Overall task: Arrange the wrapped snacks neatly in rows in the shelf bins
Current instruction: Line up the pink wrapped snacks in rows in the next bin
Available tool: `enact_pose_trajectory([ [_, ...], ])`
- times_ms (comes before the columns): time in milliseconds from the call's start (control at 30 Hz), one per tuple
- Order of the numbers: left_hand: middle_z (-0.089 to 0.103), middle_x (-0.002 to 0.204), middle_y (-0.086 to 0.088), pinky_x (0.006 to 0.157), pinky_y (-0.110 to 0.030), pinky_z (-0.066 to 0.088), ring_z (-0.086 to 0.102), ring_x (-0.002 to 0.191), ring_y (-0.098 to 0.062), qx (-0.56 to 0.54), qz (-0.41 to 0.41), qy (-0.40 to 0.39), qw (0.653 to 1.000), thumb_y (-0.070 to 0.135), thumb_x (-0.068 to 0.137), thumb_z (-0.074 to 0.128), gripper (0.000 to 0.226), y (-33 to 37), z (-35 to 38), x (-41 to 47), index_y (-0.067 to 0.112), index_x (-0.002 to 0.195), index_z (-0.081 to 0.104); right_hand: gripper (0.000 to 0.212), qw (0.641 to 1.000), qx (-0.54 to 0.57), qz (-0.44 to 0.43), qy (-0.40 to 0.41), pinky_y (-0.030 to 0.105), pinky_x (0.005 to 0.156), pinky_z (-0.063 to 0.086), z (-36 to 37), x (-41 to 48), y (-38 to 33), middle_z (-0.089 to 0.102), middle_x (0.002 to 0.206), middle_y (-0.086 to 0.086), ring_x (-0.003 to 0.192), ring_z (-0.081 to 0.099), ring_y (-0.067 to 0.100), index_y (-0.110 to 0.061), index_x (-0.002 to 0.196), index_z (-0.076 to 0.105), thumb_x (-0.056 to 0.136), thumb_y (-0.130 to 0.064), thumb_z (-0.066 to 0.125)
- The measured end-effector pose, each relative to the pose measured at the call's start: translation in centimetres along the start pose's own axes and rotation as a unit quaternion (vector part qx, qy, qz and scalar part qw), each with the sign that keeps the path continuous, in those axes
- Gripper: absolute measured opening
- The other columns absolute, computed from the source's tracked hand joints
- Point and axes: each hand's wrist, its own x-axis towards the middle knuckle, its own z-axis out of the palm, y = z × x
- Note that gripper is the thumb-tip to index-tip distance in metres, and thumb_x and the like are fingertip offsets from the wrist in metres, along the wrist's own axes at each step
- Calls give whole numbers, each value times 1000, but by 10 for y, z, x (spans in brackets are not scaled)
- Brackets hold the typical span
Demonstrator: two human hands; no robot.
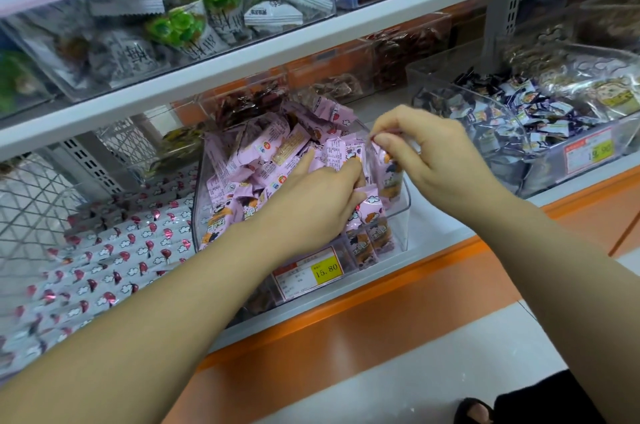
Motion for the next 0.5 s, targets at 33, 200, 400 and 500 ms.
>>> enact_pose_trajectory([
  [33, 54, 71, 0, 114, -35, 9, 49, 73, -23, -7, -3, -4, 1000, 32, 101, 34, 17, 1, 0, 1, 19, 90, 33, 19, 1000, 0, 9, -21, 38, 67, 45, 3, -2, 1, 62, 78, 2, 74, 54, 23, -12, 96, 62, 93, -23, 47],
  [200, 51, 72, 2, 116, -38, 6, 47, 78, -21, -8, -10, -8, 1000, 33, 101, 33, 16, -1, 2, 3, 20, 91, 32, 9, 995, 18, 46, -83, 27, 61, 36, 1, -3, 1, 61, 72, 5, 66, 50, 15, -22, 91, 56, 97, -19, 50],
  [400, 49, 82, 7, 117, -43, 3, 49, 103, -18, -11, -15, -45, 999, 37, 99, 39, 13, 0, 6, 2, 26, 92, 36, 19, 975, -139, 53, -163, 37, 117, -2, 8, -6, 2, 49, 85, -8, 106, 41, 10, -17, 104, 66, 94, -27, 52],
  [500, 48, 81, 14, 116, -42, 5, 52, 104, -15, -7, -15, -43, 999, 44, 95, 45, 20, 2, 3, 1, 26, 103, 46, 20, 963, -197, 68, -168, 43, 116, -10, -1, -9, -1, 57, 97, -2, 120, 33, 12, -25, 105, 69, 91, -33, 57],
])
